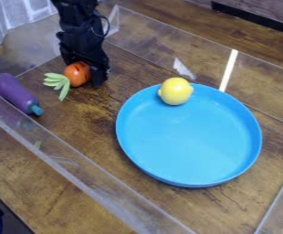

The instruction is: Move the carrot to the left side

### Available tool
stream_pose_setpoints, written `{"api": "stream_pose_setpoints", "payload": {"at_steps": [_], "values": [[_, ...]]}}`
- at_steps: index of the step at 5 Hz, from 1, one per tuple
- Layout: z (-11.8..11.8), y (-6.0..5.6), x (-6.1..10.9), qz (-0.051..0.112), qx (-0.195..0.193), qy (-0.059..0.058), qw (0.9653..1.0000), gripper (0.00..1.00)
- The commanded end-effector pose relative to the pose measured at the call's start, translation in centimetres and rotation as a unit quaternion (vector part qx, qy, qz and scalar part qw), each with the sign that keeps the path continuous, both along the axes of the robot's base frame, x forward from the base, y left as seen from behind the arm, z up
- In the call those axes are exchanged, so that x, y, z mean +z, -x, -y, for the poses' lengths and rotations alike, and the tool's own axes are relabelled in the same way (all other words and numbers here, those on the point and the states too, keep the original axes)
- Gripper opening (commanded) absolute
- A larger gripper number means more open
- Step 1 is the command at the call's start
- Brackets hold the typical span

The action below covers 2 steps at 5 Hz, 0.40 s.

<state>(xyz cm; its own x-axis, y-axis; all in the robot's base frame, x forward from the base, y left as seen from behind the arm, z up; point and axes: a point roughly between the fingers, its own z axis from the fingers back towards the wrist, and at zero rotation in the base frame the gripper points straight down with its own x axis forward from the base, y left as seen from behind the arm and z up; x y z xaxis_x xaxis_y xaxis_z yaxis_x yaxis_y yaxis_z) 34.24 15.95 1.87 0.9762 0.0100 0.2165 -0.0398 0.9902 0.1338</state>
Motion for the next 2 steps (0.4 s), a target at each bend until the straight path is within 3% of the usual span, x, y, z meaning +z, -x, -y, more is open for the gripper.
{"api": "stream_pose_setpoints", "payload": {"at_steps": [1, 2], "values": [[-1.16, 1.59, -1.12, -0.026, 0.017, 0.010, 0.9995, 1.00], [-1.19, 1.81, -1.08, -0.031, 0.021, 0.013, 0.9992, 1.00]]}}
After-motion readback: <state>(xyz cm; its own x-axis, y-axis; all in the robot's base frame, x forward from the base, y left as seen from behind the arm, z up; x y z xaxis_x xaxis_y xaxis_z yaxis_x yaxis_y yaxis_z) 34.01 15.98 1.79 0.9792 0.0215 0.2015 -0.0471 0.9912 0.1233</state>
